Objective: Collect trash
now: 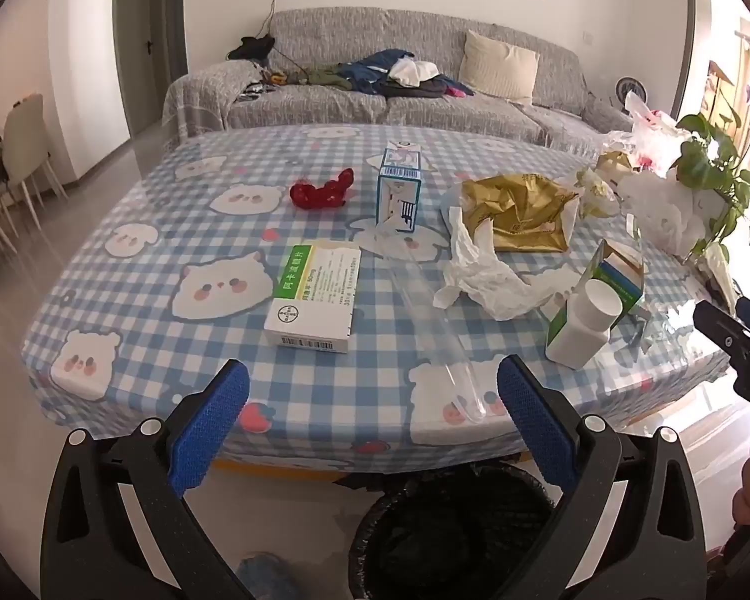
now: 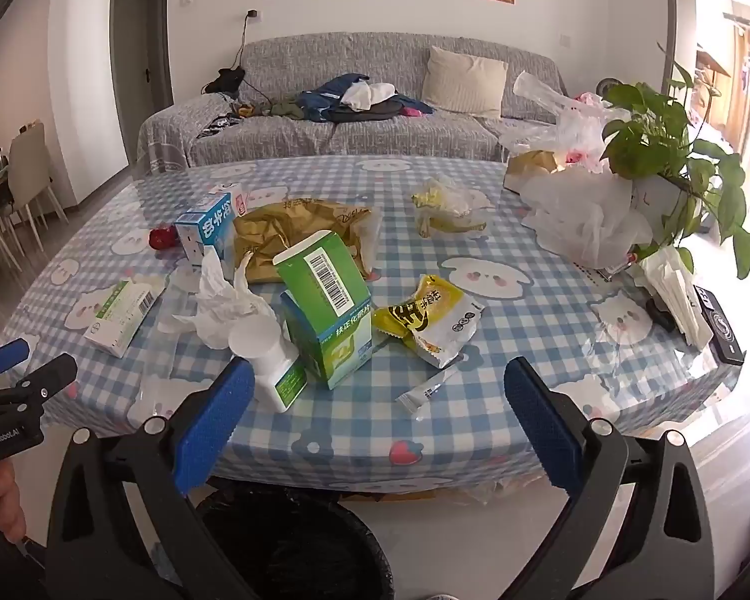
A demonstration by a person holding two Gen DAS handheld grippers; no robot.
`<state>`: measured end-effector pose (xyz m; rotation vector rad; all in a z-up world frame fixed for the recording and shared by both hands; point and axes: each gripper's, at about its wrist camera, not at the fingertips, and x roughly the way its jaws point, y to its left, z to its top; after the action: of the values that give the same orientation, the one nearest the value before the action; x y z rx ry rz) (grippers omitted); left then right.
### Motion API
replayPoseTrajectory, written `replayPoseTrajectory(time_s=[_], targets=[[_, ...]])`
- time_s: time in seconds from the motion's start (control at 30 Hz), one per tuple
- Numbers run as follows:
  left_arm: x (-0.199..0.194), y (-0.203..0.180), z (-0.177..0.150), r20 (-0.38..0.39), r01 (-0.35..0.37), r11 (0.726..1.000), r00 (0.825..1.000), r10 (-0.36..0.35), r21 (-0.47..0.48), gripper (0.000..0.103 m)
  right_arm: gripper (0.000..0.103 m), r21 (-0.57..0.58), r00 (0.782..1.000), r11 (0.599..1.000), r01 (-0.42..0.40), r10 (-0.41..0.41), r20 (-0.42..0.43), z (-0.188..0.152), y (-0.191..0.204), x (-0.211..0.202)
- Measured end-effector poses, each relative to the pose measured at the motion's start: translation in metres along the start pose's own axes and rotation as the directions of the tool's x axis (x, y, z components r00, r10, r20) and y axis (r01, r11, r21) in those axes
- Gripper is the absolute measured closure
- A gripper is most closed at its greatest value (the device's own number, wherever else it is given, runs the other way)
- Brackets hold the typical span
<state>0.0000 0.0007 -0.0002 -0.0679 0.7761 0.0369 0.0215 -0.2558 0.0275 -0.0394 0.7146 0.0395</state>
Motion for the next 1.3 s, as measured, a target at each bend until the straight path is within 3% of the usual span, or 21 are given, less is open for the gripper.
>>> replayPoseTrajectory(time_s=[1.3], targets=[[-0.0015,0.0042,0.0000,-0.012,-0.025,1.000,1.000,0.025,0.006,0.006,0.007,0.006,1.000,1.000,-0.022,0.022,-0.003,-0.0004,0.0042,0.0024]])
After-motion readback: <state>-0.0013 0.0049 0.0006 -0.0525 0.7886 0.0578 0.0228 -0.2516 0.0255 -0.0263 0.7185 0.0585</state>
